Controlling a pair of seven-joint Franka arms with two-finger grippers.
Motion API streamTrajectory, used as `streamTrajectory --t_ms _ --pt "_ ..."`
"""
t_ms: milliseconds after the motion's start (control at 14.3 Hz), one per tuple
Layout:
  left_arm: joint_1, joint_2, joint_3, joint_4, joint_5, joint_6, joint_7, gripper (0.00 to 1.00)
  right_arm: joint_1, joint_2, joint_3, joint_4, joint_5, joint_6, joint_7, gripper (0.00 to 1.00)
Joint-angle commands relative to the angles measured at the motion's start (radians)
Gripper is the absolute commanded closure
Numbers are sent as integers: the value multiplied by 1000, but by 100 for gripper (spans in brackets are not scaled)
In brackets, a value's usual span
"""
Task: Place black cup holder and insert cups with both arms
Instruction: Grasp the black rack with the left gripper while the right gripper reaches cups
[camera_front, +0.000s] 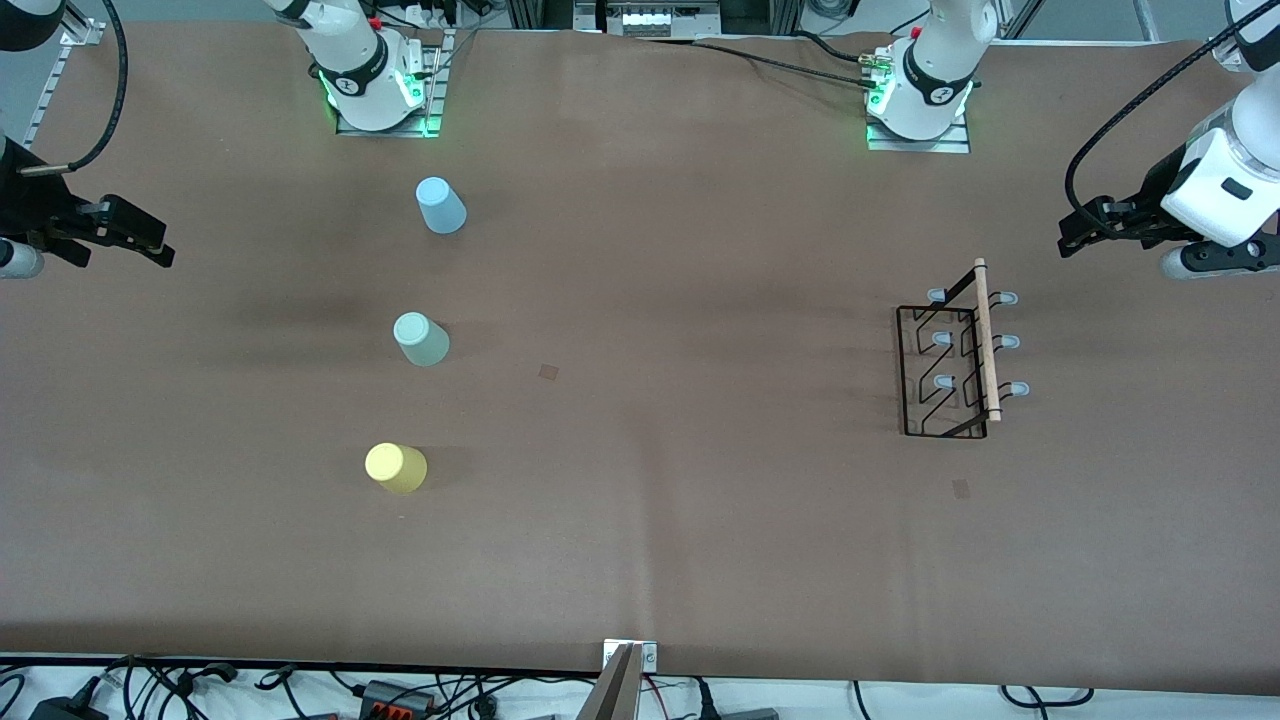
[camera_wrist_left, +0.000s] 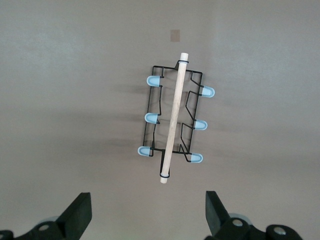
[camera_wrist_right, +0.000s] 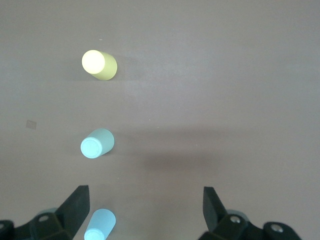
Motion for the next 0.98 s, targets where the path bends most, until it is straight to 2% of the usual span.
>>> streamTrajectory --t_ms 0,910 --pt "-1 12 2 20 10 -7 -4 0 -3 -27 7 -19 -2 -7 5 0" --pt "-1 25 2 20 12 4 13 0 -3 -18 7 -19 -2 2 5 0"
